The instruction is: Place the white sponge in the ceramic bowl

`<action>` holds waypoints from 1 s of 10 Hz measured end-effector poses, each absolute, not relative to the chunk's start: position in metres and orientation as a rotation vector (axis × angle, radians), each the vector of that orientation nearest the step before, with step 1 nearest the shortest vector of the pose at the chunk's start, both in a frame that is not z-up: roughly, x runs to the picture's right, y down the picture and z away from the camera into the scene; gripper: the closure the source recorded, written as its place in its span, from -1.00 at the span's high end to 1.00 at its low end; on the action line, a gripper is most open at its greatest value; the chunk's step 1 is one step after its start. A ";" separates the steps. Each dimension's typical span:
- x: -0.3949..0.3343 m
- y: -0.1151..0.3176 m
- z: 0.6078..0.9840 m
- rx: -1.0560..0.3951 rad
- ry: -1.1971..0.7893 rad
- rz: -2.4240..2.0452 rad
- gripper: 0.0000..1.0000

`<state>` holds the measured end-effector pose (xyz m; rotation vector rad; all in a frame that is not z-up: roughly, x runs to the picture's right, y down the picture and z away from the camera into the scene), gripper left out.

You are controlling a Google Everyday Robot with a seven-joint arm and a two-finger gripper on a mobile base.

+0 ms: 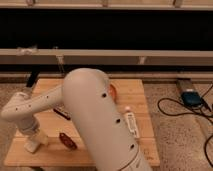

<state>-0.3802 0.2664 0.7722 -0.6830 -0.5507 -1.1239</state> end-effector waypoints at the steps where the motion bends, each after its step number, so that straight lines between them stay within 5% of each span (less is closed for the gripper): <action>1: -0.380 0.268 0.775 -0.687 -0.552 -1.128 0.60; 4: -0.379 0.271 0.780 -0.695 -0.552 -1.131 0.45; 10: -0.356 0.254 0.783 -0.675 -0.520 -1.053 -0.74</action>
